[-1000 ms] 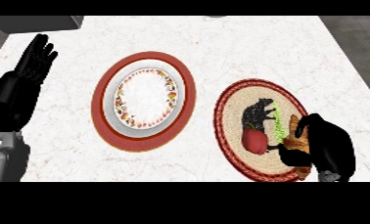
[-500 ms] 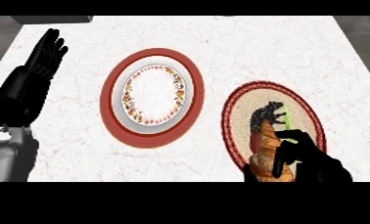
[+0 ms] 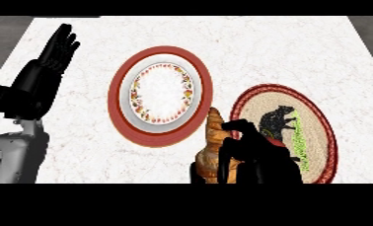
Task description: Pick the croissant from the placemat and place it in the plate
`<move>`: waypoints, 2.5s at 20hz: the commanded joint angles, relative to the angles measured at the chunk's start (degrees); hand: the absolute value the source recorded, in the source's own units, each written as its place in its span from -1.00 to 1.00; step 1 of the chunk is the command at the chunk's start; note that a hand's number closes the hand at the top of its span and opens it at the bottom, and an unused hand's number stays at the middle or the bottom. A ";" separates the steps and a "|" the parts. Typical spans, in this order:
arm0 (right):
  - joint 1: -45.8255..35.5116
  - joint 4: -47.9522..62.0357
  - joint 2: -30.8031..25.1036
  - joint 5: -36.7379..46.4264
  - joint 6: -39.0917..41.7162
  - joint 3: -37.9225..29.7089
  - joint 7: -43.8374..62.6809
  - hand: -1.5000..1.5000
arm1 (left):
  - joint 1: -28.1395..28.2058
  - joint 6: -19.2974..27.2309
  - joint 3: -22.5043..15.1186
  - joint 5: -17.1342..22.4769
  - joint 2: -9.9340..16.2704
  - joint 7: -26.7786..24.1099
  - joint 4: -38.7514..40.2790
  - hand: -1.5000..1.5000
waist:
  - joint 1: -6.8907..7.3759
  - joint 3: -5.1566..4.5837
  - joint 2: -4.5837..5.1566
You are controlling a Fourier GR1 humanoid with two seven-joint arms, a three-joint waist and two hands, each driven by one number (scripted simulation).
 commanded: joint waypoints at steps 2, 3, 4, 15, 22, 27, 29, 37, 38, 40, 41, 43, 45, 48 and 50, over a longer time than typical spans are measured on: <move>-15.55 10.13 0.91 -9.09 -3.11 -3.70 11.07 1.00 | 0.16 -0.28 -0.75 -0.68 -1.71 -3.05 2.87 0.00 | 0.85 0.02 0.29; -15.99 13.13 0.91 -9.27 -7.59 -0.50 13.35 1.00 | -1.66 -0.02 -0.44 -0.33 -0.66 0.82 0.29 0.00 | 1.13 0.05 0.15; -17.30 12.19 0.91 -11.14 -6.23 -1.37 14.92 1.00 | 0.58 -1.25 0.93 0.99 0.14 -0.70 -0.25 0.00 | 1.39 0.03 0.07; -33.93 43.31 0.93 -23.27 -21.09 -9.56 10.02 1.00 | -3.57 -0.47 -0.88 -0.48 -1.35 1.16 1.52 0.00 | 2.54 0.07 0.55; -42.78 64.11 0.93 -32.84 -25.43 -11.09 2.42 1.00 | -2.02 -1.03 -1.92 -1.60 -2.10 -2.05 0.97 0.00 | 3.76 0.07 0.83; -43.02 69.79 0.93 -37.44 -36.64 -12.52 1.85 -1.00 | -1.17 -0.51 -3.50 -2.34 -3.67 -1.79 0.97 0.00 | 5.16 0.10 1.08; -42.39 71.91 0.93 -41.05 -40.85 -9.39 0.27 -1.00 | -4.52 -2.98 -1.51 -0.19 -1.29 -1.30 2.03 0.00 | 6.27 0.10 1.46; -49.74 76.76 0.94 -48.77 -54.49 -11.27 -8.94 -1.00 | -5.72 -2.46 -2.47 -1.03 -2.76 -1.41 4.33 0.00 | 5.90 0.11 1.66; -47.30 74.81 0.94 -48.77 -58.46 -10.38 -9.91 -1.00 | -4.63 -0.76 -2.35 -1.87 -3.21 -0.77 2.69 0.00 | 5.17 0.15 1.10; -47.71 75.47 0.93 -49.90 -61.64 -11.08 -12.33 -1.00 | -5.31 -1.24 -1.63 -0.91 -2.70 0.55 2.46 0.00 | 4.47 0.16 0.98; -48.89 75.40 0.94 -52.03 -62.25 -13.32 -14.27 -1.00 | -5.50 -0.79 -2.21 -1.65 -2.62 1.44 0.96 0.00 | 4.92 0.20 1.08; -46.53 72.47 0.93 -54.94 -66.29 -11.73 -15.61 -1.00 | -5.53 -2.05 -0.47 -1.14 -1.51 -1.49 5.10 0.00 | 3.97 0.14 1.22; -44.90 70.59 0.93 -56.41 -67.98 -11.72 -17.02 -1.00 | -4.20 -0.84 -0.68 -1.66 -1.80 0.59 2.49 0.00 | 2.74 0.16 0.52; -42.70 71.21 0.93 -57.03 -71.93 -12.08 -19.73 -1.00 | -3.94 0.45 -0.26 -2.30 -2.36 0.16 1.85 0.00 | 1.75 0.15 0.42; -40.41 66.65 0.93 -55.73 -69.31 -14.09 -19.67 -1.00 | -3.18 -1.19 1.95 -0.70 -0.43 0.71 2.61 0.00 | -0.09 0.13 -0.06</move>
